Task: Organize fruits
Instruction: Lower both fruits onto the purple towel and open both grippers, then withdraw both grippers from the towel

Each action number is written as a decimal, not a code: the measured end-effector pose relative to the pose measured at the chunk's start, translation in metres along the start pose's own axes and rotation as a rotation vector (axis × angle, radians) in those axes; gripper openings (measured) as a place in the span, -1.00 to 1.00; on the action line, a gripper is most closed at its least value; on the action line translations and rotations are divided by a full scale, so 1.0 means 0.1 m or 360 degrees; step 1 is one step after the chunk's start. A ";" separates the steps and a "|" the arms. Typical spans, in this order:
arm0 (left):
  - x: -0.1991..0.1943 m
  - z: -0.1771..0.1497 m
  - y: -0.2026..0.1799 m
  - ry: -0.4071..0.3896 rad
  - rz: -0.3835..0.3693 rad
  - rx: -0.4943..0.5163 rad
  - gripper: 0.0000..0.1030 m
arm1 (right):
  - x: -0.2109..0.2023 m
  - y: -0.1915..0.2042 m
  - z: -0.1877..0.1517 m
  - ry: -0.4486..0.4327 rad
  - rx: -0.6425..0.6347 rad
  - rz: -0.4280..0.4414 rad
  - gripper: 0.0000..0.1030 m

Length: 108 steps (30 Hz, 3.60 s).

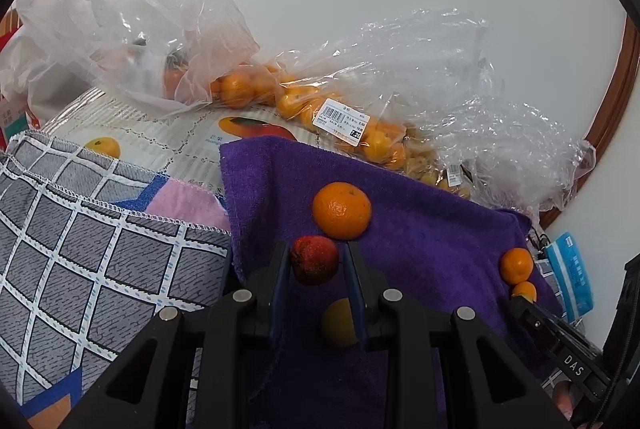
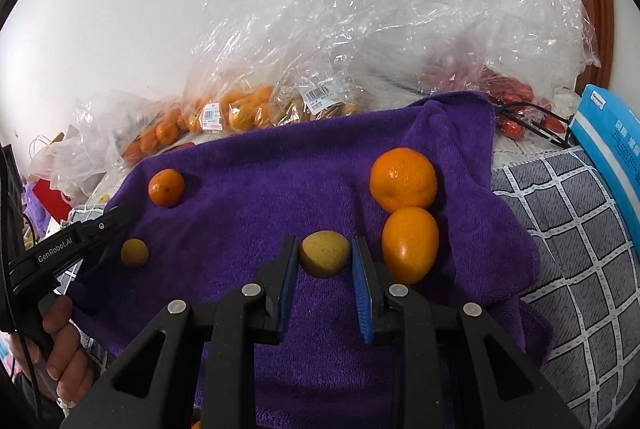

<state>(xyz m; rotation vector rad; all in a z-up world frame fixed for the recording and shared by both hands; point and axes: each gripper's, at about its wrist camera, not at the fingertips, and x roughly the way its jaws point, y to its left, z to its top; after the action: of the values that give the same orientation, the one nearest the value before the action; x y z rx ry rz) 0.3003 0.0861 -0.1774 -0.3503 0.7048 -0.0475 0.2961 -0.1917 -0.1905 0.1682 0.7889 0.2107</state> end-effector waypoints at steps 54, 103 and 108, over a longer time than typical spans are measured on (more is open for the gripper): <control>-0.32 -0.03 -0.17 -0.0233 0.0062 0.0094 -0.16 | -0.28 0.10 0.04 -0.0196 -0.0070 -0.0096 0.12; -1.25 -0.26 -0.48 -0.0215 0.0017 0.0355 0.01 | -1.48 0.29 -1.05 -0.0001 0.0010 -0.0112 -0.12; -1.21 -0.60 -0.18 -0.0004 0.0114 0.0367 0.01 | -1.23 0.36 -1.07 0.0066 -0.0037 -0.0061 -0.27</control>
<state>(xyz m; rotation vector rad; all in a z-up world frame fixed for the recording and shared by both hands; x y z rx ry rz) 0.1708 0.0710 -0.1381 -0.1040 0.7011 -0.0600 0.1300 -0.1804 -0.1724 0.1268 0.8302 0.1874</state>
